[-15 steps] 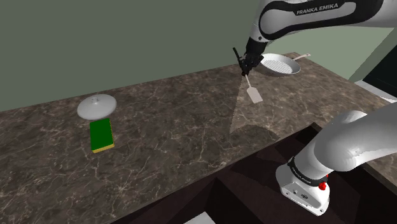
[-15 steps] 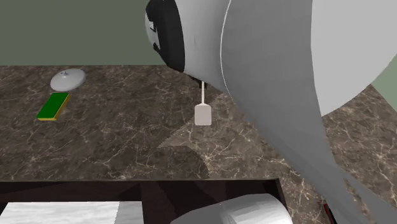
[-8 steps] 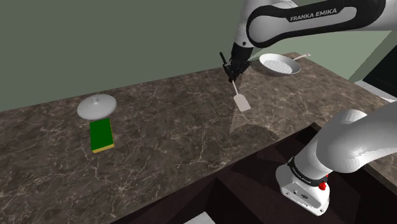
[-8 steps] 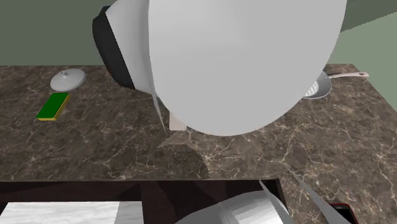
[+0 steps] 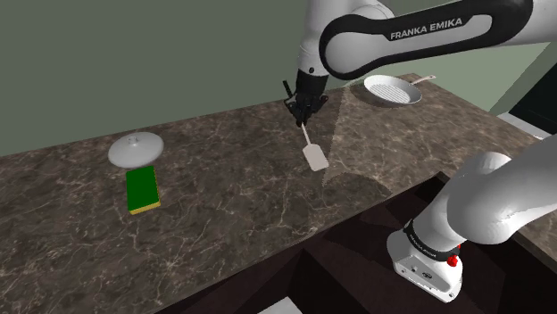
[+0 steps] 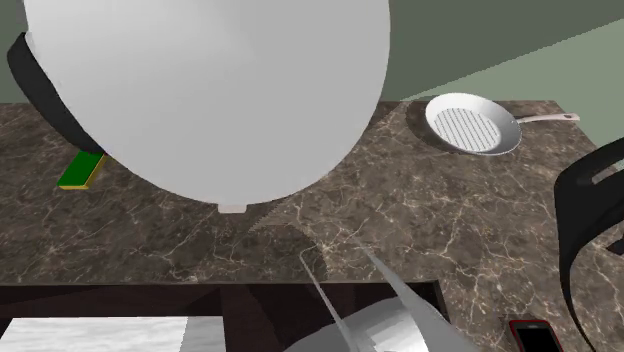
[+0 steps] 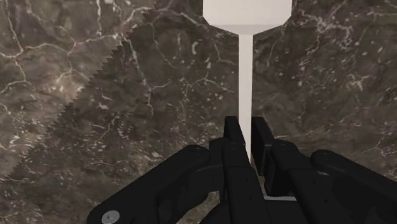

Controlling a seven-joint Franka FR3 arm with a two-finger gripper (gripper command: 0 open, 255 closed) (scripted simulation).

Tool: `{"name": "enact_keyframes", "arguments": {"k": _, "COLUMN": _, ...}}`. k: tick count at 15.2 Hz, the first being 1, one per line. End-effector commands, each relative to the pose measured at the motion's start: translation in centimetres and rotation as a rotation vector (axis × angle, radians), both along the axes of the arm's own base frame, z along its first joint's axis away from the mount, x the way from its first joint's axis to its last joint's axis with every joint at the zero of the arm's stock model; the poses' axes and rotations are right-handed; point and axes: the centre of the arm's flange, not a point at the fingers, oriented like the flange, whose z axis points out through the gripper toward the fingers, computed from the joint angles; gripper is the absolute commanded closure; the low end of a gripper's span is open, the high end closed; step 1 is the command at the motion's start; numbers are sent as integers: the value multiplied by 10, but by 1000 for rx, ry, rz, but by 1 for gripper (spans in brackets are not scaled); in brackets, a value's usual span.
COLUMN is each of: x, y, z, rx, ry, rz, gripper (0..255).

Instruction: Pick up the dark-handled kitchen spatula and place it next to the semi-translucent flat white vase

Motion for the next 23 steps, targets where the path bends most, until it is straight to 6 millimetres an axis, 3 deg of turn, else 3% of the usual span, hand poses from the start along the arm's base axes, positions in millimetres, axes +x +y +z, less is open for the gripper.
{"name": "enact_keyframes", "arguments": {"k": 1, "x": 4, "y": 26, "z": 3, "rx": 0, "ry": 0, "rz": -1, "gripper": 255}}
{"name": "enact_keyframes", "arguments": {"k": 23, "x": 37, "y": 315, "z": 4, "rx": 0, "ry": 0, "rz": -1, "gripper": 255}}
